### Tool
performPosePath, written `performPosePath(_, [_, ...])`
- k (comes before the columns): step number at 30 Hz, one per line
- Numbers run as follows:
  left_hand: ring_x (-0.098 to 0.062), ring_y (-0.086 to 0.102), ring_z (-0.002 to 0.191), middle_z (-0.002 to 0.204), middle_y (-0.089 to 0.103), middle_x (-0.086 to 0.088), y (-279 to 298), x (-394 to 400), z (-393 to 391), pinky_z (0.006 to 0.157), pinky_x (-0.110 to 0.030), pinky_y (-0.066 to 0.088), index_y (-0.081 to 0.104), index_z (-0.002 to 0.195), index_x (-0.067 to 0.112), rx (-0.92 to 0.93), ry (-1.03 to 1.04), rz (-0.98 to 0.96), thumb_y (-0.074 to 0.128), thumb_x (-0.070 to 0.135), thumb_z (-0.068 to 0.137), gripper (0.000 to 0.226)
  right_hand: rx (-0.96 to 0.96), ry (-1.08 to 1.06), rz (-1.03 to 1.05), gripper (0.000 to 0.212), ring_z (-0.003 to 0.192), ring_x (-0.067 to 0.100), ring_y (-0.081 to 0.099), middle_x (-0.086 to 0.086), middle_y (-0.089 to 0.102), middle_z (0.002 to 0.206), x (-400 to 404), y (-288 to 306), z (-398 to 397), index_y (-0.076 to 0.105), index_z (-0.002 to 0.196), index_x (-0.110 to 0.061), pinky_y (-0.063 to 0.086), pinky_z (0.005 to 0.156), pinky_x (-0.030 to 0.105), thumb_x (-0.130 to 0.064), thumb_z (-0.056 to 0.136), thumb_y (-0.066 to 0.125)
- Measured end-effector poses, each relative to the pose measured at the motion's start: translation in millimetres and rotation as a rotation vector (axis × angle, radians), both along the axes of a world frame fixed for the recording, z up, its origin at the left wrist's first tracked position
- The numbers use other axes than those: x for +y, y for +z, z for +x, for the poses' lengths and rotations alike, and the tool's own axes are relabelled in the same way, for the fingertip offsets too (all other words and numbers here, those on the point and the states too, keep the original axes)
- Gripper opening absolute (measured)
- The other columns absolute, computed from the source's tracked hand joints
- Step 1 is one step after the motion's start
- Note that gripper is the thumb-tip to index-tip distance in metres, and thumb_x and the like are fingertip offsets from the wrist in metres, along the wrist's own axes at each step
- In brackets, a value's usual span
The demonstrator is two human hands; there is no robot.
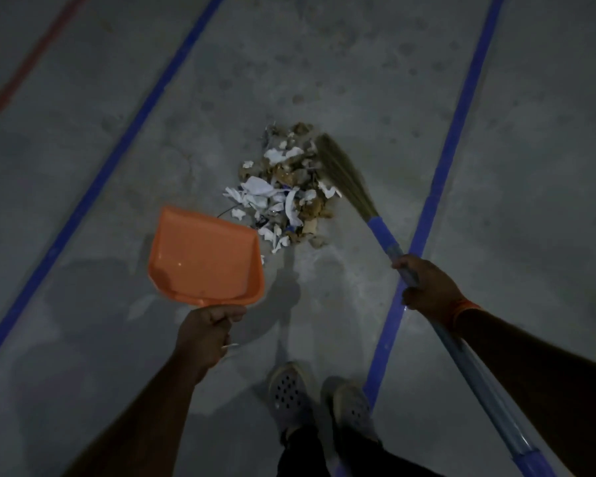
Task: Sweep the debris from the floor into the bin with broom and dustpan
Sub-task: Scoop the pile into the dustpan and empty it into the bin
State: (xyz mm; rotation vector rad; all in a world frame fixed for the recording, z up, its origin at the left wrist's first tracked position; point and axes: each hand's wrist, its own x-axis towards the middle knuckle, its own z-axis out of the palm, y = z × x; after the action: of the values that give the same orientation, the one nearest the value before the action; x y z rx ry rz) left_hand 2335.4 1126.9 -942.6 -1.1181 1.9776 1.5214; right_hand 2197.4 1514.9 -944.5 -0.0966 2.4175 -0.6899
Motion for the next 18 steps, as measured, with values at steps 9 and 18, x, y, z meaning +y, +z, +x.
performPosePath(9, [-0.011,0.034,0.041,0.078,0.056,-0.015,-26.5,28.1,23.5,0.041,-0.016,0.025,0.074,0.102,0.0,-0.068,0.211,0.128,0.046,-0.006,0.1,0.029,-0.007,0.014,0.074,0.025,0.052,0.018,0.063,0.006,0.062,0.073,64.9,-49.7,-27.4,0.043,0.089,-0.028,0.056,0.052,0.037,-0.012,0.09,0.061])
performPosePath(18, [-0.013,0.036,0.042,0.061,0.056,-0.009,-104.2,106.4,62.6,0.046,-0.018,0.026,0.075,0.097,0.005,-0.1,0.31,-0.044,0.05,0.0,0.101,0.025,-0.188,0.139,0.062,0.095,0.07,0.025,0.07,-0.002,0.049,0.117,130.0,-124.6,-87.4,0.012,0.148,-0.052,0.06,0.056,0.036,-0.003,0.083,0.061])
